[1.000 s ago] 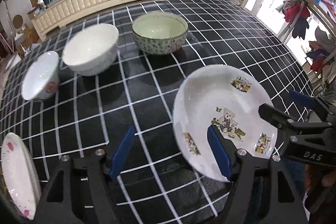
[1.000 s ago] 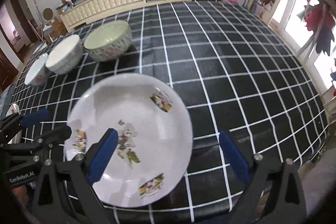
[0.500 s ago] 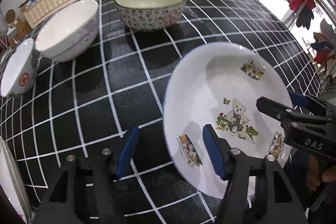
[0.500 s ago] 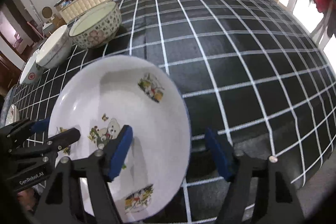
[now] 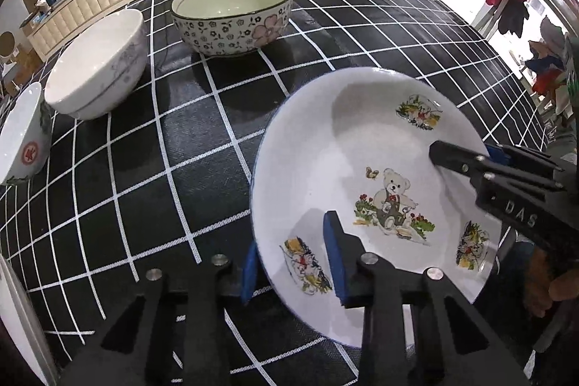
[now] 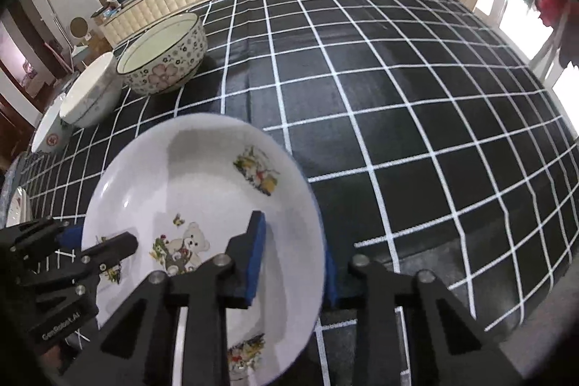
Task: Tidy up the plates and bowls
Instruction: 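Lift the teddy-bear plate with both tools toward the plate stack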
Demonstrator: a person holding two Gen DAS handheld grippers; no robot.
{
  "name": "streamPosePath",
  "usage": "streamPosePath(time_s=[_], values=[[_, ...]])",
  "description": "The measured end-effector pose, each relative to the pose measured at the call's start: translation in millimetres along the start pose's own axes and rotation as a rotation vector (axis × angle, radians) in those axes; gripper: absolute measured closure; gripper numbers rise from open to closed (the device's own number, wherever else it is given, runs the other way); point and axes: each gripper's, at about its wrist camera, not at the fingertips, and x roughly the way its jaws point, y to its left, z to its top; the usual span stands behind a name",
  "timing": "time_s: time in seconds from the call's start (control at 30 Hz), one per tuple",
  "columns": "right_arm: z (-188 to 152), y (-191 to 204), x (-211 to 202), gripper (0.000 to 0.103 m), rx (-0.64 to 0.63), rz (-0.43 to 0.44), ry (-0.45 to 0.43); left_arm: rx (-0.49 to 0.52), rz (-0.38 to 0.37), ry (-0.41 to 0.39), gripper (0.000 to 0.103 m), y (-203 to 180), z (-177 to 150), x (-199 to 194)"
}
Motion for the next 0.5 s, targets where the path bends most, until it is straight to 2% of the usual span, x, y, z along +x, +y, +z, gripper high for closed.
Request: streamPosePath(time_s=[0.23,0.5], values=[[1.9,20.6,-16.6,0.072,-0.041,0.003,-0.036,-0.007,0.012,-0.033,0.072,0.4,-4.6,-15.6],[14.7,76.3,-48.2,0.072,-0.113,0.019,-0.095,-0.069,0.026,-0.102,0.072,35.3,-20.0,-64.2]])
